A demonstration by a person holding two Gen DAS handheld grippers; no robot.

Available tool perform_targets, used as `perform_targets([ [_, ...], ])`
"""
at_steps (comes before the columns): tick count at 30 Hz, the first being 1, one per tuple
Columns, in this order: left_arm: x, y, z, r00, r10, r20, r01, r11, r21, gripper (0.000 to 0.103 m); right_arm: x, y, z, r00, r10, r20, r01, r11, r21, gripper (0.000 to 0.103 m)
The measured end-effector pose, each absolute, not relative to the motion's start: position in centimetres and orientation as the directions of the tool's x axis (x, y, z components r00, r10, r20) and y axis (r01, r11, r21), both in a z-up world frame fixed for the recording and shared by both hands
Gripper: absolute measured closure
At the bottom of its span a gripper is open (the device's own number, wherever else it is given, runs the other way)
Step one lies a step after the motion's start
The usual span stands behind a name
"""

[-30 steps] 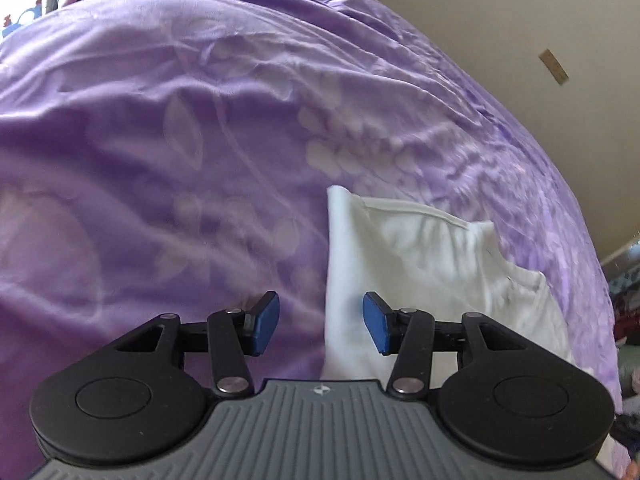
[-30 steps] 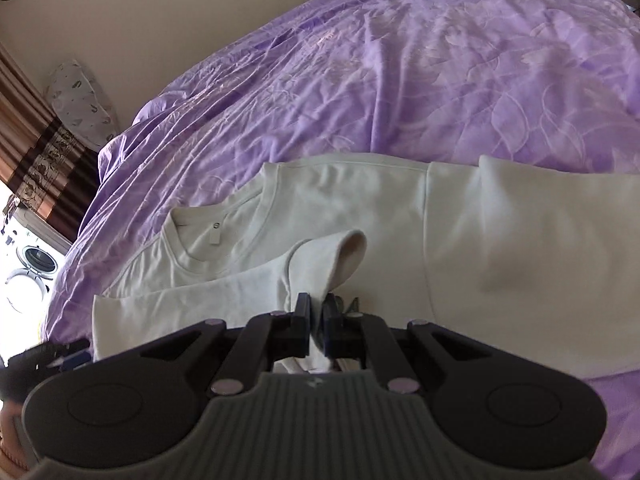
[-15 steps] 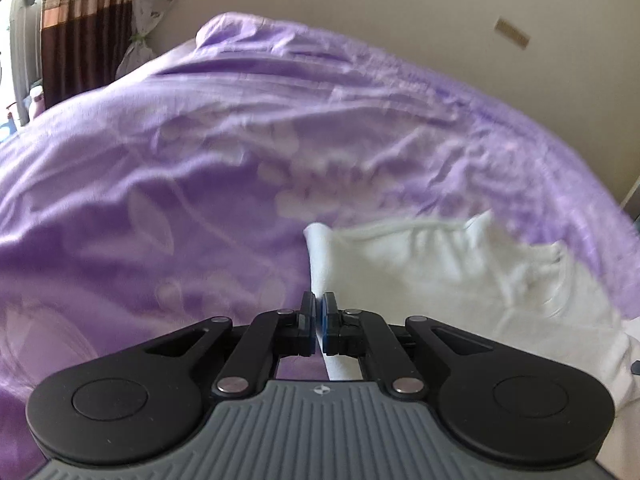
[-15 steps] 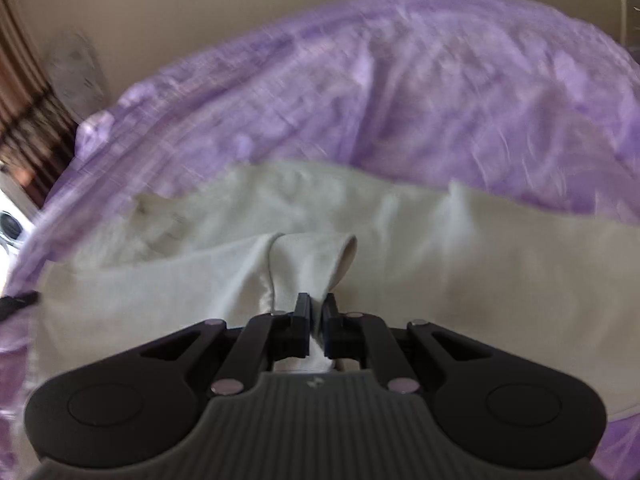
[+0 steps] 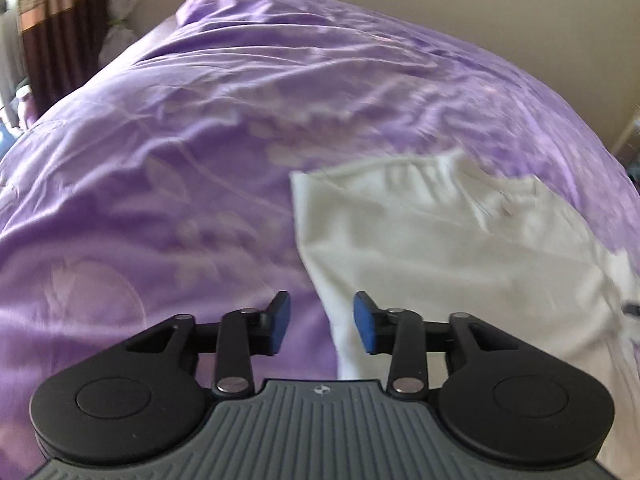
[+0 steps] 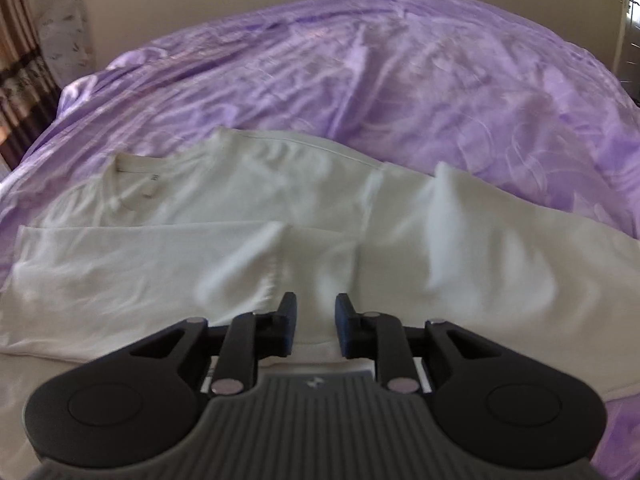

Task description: Fold small clothes

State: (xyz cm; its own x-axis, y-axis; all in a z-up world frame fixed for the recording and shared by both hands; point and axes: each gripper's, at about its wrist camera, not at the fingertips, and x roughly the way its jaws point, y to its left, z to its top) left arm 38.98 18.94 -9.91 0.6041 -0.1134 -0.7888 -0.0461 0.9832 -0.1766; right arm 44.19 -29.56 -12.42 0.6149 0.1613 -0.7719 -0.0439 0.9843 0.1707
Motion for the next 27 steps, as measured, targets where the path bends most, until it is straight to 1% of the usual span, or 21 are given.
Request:
perform_targets([
  [1,38.3,18.5,-9.9,0.600,-0.114,-0.792,-0.035,0.985,-0.168,0.057,43.8,-29.4,-12.3,0.621,0.172,-0.765,-0.048,0.982,0.182,0.074],
  [3,37.4,18.0,-10.2,0.583,-0.109,-0.805,-0.025,0.988,-0.153,0.057,43.5,-29.3,-12.3,0.622,0.171,-0.764,-0.040,0.982,0.187,0.064],
  [5,36.7,17.7,-10.9,0.569,-0.098,-0.817,-0.022,0.991,-0.134,0.057,43.6,-29.7,-12.9,0.606,0.171,-0.777,0.000,0.977,0.214,0.064],
  [7,36.3,17.8,-11.8,0.550,-0.078,-0.831,-0.040,0.992,-0.119,0.057,43.8,-31.1,-13.8,0.584,0.194,-0.788,0.075,0.954,0.290,0.064],
  [8,36.3,17.8,-12.2,0.537,-0.076,-0.840,-0.045,0.992,-0.119,0.059,43.9,-31.7,-14.3,0.573,0.204,-0.794,0.117,0.938,0.326,0.065],
  [10,36.0,17.7,-13.0,0.525,-0.065,-0.849,-0.039,0.994,-0.101,0.060,43.7,-33.0,-15.3,0.551,0.244,-0.798,0.181,0.899,0.399,0.089],
  [11,35.9,17.6,-13.3,0.523,-0.059,-0.850,-0.031,0.996,-0.088,0.060,43.6,-33.3,-15.7,0.546,0.259,-0.797,0.196,0.885,0.422,0.092],
  [12,35.9,17.4,-13.6,0.517,-0.047,-0.854,-0.026,0.997,-0.071,0.060,43.4,-33.5,-15.8,0.549,0.263,-0.794,0.197,0.882,0.428,0.098],
  [13,35.9,17.1,-13.9,0.504,-0.030,-0.863,-0.020,0.999,-0.046,0.060,43.2,-33.6,-15.9,0.551,0.261,-0.792,0.187,0.887,0.422,0.101],
  [15,36.0,16.5,-14.0,0.489,0.003,-0.872,0.002,1.000,0.005,0.060,43.1,-33.5,-16.3,0.539,0.246,-0.806,0.182,0.900,0.396,0.103],
  [19,35.8,16.1,-13.0,0.456,0.049,-0.889,0.000,0.999,0.055,0.060,42.7,-33.7,-16.6,0.511,0.219,-0.831,0.196,0.912,0.361,0.103],
  [22,34.9,16.3,-11.9,0.454,0.074,-0.888,-0.002,0.997,0.082,0.062,41.4,-34.8,-15.2,0.525,0.201,-0.827,0.186,0.921,0.342,0.103],
  [23,34.6,16.3,-11.4,0.448,0.100,-0.888,-0.012,0.994,0.107,0.067,40.8,-35.7,-14.6,0.532,0.208,-0.820,0.181,0.919,0.351,0.103],
  [25,34.1,16.3,-10.8,0.436,0.169,-0.884,-0.024,0.984,0.177,0.067,39.6,-37.2,-13.1,0.552,0.199,-0.810,0.182,0.919,0.350,0.102],
  [27,33.3,16.7,-9.7,0.461,0.164,-0.872,-0.032,0.985,0.168,0.067,38.3,-39.3,-11.5,0.574,0.168,-0.802,0.199,0.921,0.335,0.101],
])
